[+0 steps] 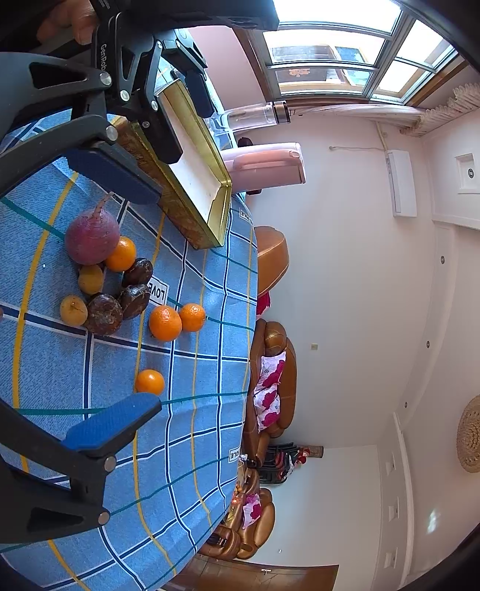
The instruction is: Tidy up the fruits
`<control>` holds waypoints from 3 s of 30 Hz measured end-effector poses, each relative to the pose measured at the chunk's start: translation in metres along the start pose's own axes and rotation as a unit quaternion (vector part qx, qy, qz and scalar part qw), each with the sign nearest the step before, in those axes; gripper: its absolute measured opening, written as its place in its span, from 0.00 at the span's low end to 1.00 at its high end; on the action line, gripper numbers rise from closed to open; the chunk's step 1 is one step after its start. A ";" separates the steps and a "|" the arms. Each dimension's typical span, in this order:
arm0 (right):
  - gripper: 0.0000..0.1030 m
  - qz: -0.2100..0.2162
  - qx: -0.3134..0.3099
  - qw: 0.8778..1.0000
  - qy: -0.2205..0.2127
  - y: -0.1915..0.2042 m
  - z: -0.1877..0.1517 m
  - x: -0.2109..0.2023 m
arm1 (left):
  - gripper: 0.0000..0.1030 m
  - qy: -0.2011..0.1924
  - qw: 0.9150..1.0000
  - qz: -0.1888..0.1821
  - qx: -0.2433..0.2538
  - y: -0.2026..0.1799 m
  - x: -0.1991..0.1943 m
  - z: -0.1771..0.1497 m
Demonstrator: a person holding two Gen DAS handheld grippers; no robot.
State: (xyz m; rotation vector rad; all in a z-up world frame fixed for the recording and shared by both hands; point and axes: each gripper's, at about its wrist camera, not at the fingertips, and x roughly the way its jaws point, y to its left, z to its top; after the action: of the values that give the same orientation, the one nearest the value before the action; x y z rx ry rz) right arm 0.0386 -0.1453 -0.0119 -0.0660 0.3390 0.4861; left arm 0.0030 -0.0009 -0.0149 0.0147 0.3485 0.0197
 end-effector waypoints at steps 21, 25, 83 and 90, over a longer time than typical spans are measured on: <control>0.99 -0.008 0.002 1.000 0.019 -0.007 -0.012 0.010 | 1.00 0.012 1.000 -0.004 0.003 -0.006 0.008 -0.007; 0.99 -0.020 0.006 0.999 0.035 -0.016 -0.024 0.018 | 1.00 0.023 1.000 -0.018 0.011 -0.016 0.015 -0.015; 0.29 0.026 -0.032 0.996 0.077 -0.015 -0.042 0.030 | 0.55 0.095 0.985 -0.140 0.021 -0.046 0.042 -0.036; 0.29 0.028 -0.036 0.997 0.058 -0.012 -0.034 0.024 | 0.55 0.074 0.988 -0.131 0.018 -0.037 0.033 -0.029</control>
State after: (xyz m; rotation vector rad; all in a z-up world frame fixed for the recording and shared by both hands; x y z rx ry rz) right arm 0.0542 -0.1497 -0.0522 -0.1556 0.4373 0.5522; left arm 0.0243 -0.0368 -0.0540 0.0029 0.4974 -0.2476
